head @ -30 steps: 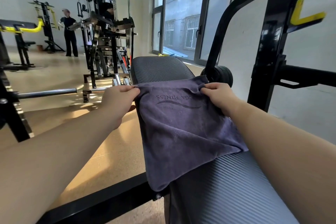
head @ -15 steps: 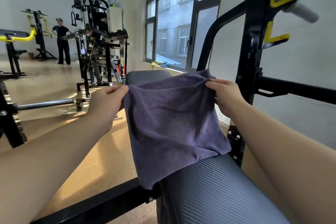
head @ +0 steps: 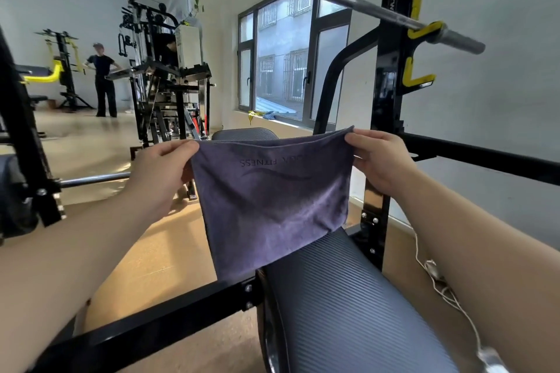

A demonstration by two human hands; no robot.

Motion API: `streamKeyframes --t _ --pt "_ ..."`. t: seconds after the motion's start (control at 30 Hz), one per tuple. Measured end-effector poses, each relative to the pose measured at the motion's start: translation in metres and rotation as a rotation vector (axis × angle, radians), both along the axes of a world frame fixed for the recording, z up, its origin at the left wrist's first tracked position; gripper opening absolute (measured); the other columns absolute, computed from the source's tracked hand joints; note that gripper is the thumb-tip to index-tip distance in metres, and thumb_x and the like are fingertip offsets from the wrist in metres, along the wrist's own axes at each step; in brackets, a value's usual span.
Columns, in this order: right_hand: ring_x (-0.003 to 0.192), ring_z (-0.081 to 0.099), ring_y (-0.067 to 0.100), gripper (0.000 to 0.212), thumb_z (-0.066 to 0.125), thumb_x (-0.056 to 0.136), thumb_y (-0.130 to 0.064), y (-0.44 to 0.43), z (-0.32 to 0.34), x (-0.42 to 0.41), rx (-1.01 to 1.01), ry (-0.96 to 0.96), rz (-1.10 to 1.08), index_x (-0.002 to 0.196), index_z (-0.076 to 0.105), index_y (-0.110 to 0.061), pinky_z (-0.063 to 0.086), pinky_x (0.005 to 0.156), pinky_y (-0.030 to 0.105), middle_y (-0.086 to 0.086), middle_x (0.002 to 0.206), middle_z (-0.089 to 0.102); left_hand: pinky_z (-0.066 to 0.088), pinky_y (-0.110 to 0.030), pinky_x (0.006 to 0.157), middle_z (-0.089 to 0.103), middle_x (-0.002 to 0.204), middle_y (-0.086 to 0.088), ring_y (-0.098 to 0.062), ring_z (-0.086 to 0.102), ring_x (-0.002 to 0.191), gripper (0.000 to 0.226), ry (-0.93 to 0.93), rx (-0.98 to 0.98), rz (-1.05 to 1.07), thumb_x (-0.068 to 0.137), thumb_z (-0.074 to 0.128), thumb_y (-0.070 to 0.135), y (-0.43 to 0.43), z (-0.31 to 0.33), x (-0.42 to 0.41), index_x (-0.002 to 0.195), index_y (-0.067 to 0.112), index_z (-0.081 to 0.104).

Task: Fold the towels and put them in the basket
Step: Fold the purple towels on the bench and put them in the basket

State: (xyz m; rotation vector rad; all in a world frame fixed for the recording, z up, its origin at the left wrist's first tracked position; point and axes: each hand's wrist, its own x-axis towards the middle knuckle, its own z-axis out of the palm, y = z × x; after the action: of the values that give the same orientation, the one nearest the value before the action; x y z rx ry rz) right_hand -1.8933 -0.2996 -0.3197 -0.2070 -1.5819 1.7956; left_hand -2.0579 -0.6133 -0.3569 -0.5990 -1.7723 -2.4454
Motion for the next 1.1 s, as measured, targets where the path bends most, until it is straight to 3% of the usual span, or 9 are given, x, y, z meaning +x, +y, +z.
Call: streamKeyframes --t 0.1,0.23,0.37,0.5,0.63,0.77,0.9,1.0,1.1 --pt "0.082 0.074 0.024 0.020 0.073 0.088 -0.001 -0.015 -0.001 0.021 0.020 -0.011 0.021 0.108 0.071 0.001 0.061 0.086 0.040 0.012 0.089 0.076 0.055 -0.050 0.093 0.076 0.075 0.003 -0.019 0.069 0.075 0.011 0.002 0.003 0.009 0.083 0.076 0.022 -0.021 0.002 0.019 0.074 0.027 0.082" --pt "0.074 0.073 0.019 0.021 0.075 0.089 -0.008 -0.036 -0.011 0.040 0.006 -0.011 0.051 0.108 0.071 0.002 0.060 0.083 0.037 0.007 0.080 0.076 0.058 -0.040 0.076 0.077 0.080 0.000 -0.020 0.070 0.077 0.013 0.001 -0.003 0.026 0.089 0.074 0.018 -0.053 -0.004 0.035 0.078 0.021 0.081" --pt "0.080 0.074 0.021 0.004 0.076 0.088 -0.007 -0.062 -0.027 0.049 -0.007 -0.022 0.085 0.091 0.076 -0.009 0.060 0.084 0.038 0.009 0.086 0.077 0.057 -0.050 0.087 0.077 0.090 -0.008 -0.026 0.069 0.084 0.010 -0.012 -0.015 0.045 0.090 0.074 0.017 -0.087 -0.017 0.049 0.083 0.018 0.081" --pt "0.076 0.073 0.020 0.018 0.075 0.086 0.000 -0.091 -0.046 0.054 -0.018 -0.056 0.156 0.078 0.080 -0.015 0.059 0.074 0.035 0.008 0.083 0.076 0.055 -0.050 0.087 0.072 0.100 -0.018 -0.029 0.067 0.089 0.003 -0.042 -0.023 0.079 0.090 0.073 0.010 -0.123 -0.032 0.060 0.090 0.012 0.075" --pt "0.075 0.071 0.021 0.021 0.074 0.085 0.002 -0.119 -0.068 0.052 -0.027 -0.125 0.198 0.078 0.079 -0.016 0.056 0.068 0.036 0.007 0.082 0.074 0.057 -0.025 0.065 0.076 0.083 -0.003 -0.016 0.071 0.075 0.011 -0.098 0.024 0.081 0.091 0.070 0.003 -0.156 -0.052 0.071 0.087 0.012 0.073" --pt "0.079 0.073 0.018 0.019 0.073 0.087 -0.001 -0.142 -0.091 0.046 -0.006 -0.204 0.231 0.084 0.082 -0.017 0.056 0.070 0.033 0.006 0.087 0.077 0.056 -0.027 0.071 0.074 0.093 -0.006 -0.016 0.070 0.081 0.010 -0.143 0.002 0.072 0.092 0.069 0.004 -0.187 -0.072 0.079 0.092 0.013 0.074" --pt "0.080 0.075 0.016 0.010 0.073 0.089 -0.005 -0.160 -0.112 0.036 -0.026 -0.215 0.256 0.098 0.077 -0.010 0.058 0.066 0.026 0.007 0.089 0.079 0.055 -0.021 0.061 0.077 0.078 0.002 -0.012 0.070 0.072 0.009 -0.180 -0.034 0.123 0.092 0.071 0.005 -0.211 -0.096 0.078 0.089 0.014 0.074" --pt "0.083 0.075 0.017 0.008 0.074 0.089 -0.004 -0.168 -0.129 0.029 -0.027 -0.229 0.247 0.094 0.078 -0.008 0.060 0.070 0.026 0.009 0.090 0.079 0.050 -0.022 0.063 0.076 0.082 0.004 -0.012 0.067 0.072 0.006 -0.206 -0.089 0.156 0.091 0.073 0.013 -0.221 -0.115 0.072 0.090 0.019 0.075" --pt "0.081 0.074 0.013 0.008 0.077 0.087 -0.007 -0.172 -0.147 0.020 0.042 -0.293 0.193 0.085 0.082 -0.014 0.058 0.068 0.023 0.005 0.089 0.079 0.045 -0.018 0.050 0.073 0.090 0.000 -0.014 0.059 0.074 0.003 -0.208 -0.218 0.227 0.090 0.077 0.024 -0.228 -0.133 0.065 0.090 0.021 0.077"
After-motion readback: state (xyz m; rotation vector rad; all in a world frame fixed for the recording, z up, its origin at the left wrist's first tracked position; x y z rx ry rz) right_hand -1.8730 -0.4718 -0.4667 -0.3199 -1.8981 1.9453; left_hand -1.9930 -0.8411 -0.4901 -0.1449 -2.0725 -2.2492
